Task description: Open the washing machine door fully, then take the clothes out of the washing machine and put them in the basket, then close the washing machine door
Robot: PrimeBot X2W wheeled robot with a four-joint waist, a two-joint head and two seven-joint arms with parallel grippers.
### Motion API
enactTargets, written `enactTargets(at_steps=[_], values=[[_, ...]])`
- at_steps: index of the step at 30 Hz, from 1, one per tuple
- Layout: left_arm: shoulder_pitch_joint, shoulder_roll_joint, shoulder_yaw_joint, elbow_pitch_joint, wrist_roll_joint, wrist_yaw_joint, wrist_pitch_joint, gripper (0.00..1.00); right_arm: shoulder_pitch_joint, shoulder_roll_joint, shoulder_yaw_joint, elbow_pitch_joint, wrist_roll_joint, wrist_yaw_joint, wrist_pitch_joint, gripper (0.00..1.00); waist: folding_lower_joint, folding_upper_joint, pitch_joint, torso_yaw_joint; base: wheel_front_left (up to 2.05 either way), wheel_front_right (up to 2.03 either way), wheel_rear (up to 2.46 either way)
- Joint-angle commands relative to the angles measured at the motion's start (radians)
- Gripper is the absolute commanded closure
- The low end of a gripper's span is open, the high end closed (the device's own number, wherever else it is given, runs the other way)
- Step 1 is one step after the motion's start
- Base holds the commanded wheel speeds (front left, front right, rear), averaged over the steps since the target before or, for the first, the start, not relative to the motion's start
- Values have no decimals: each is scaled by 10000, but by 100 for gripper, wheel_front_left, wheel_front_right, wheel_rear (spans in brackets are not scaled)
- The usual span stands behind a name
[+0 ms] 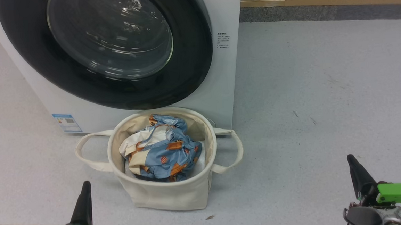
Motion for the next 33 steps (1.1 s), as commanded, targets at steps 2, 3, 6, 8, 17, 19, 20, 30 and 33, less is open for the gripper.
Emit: enactTargets(at_steps=[2, 3, 6, 8, 17, 19, 20, 30, 33], values=[[-253, 54, 332, -261, 27, -69, 63, 100, -135, -10, 157, -366, -87, 31, 70, 100, 0, 0, 0, 0, 0, 0, 0], [-253, 54, 333, -261, 28, -69, 63, 100, -135, -9, 155, -365, -88, 31, 71, 100, 0, 0, 0, 0, 0, 0, 0], [-253, 53, 335, -261, 29, -69, 65, 100, -136, -5, 150, -365, -93, 31, 76, 100, 0, 0, 0, 0, 0, 0, 0], [-253, 52, 336, -261, 30, -69, 65, 100, -136, -2, 146, -365, -96, 31, 79, 100, 0, 0, 0, 0, 0, 0, 0], [-254, 49, 340, -261, 34, -69, 69, 100, -138, 8, 131, -364, -109, 31, 91, 100, 0, 0, 0, 0, 0, 0, 0], [-254, 48, 340, -261, 34, -69, 69, 100, -138, 9, 129, -364, -110, 31, 92, 100, 0, 0, 0, 0, 0, 0, 0], [-254, 48, 341, -261, 34, -69, 70, 100, -138, 11, 127, -364, -112, 31, 94, 100, 0, 0, 0, 0, 0, 0, 0], [-254, 45, 345, -261, 38, -69, 73, 100, -139, 21, 112, -363, -124, 31, 106, 100, 0, 0, 0, 0, 0, 0, 0], [-254, 44, 346, -261, 39, -69, 74, 100, -140, 25, 107, -363, -129, 31, 110, 100, 0, 0, 0, 0, 0, 0, 0]])
